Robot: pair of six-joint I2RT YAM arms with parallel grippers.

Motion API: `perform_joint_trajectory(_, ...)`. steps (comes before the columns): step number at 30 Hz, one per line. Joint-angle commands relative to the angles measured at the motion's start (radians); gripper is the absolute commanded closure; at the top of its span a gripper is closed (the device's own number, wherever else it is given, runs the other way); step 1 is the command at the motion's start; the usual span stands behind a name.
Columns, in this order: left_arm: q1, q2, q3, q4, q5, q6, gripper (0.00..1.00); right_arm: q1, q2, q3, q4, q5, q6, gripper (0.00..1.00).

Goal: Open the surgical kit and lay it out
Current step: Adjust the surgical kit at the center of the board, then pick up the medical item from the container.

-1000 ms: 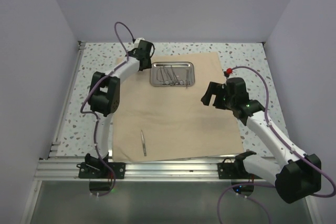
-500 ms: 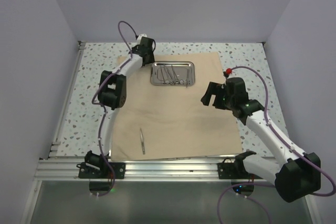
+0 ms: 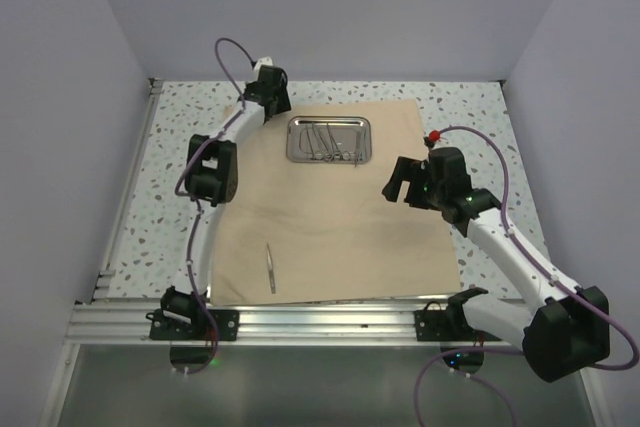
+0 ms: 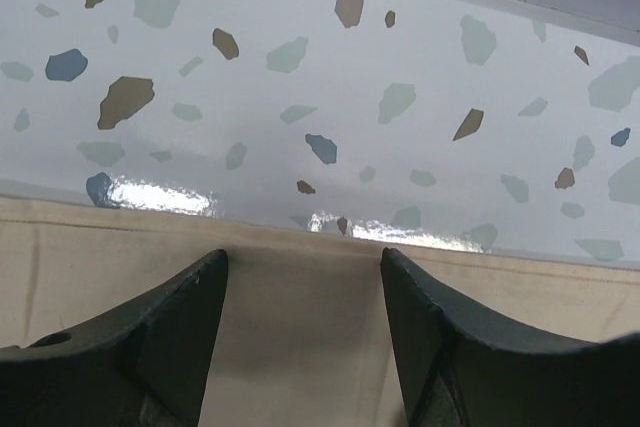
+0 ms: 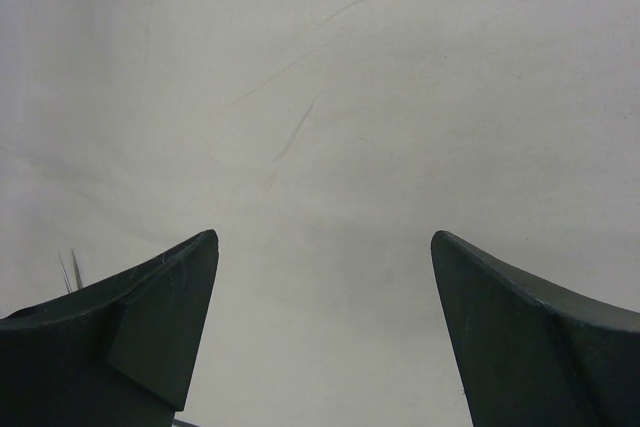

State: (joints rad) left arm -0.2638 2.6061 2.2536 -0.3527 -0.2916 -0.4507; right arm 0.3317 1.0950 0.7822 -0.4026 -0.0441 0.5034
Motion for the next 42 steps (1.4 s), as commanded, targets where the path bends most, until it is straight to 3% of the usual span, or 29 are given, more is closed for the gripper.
perform_joint_trajectory(1, 0.015, -0.1, -0.068, 0.055, 0.051, 0.015, 0.33, 0.001, 0.002, 0.014, 0.015, 0.006, -0.014, 0.08)
perform_joint_trajectory(7, -0.021, -0.343, -0.184, 0.089, 0.016, 0.064, 0.33, 0.001, 0.002, 0.014, 0.018, 0.004, -0.012, 0.08)
perform_joint_trajectory(13, -0.103, -0.449, -0.373, 0.048, 0.06, 0.125, 0.34, 0.003, -0.014, 0.008, 0.021, 0.001, -0.012, 0.08)
perform_joint_trajectory(25, -0.235, -0.442, -0.584, 0.067, -0.011, 0.142, 0.39, 0.006, -0.03, -0.006, 0.018, -0.036, 0.014, 0.09)
perform_joint_trajectory(42, -0.235, -0.383, -0.597, 0.103, -0.032, 0.141, 0.41, 0.004, -0.03, 0.017, -0.024, 0.004, -0.005, 0.09)
